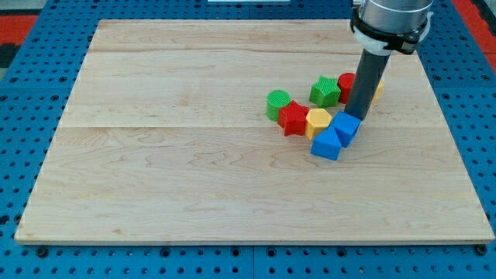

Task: Move the yellow hexagon to the bottom of green star

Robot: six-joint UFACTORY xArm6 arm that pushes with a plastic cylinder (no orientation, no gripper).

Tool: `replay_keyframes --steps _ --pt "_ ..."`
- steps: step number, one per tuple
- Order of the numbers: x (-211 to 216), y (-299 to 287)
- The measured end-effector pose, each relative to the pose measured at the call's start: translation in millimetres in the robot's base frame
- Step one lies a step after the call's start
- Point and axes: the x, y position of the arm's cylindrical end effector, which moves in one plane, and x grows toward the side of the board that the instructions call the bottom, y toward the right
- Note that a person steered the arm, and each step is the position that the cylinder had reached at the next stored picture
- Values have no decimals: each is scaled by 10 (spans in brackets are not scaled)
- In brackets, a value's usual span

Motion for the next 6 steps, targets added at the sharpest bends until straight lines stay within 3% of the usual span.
replay_keyframes --steps 3,4,5,6 --pt "796 -141" --pt "1369 -217" --pt "1456 -1228" --pt "920 -1657"
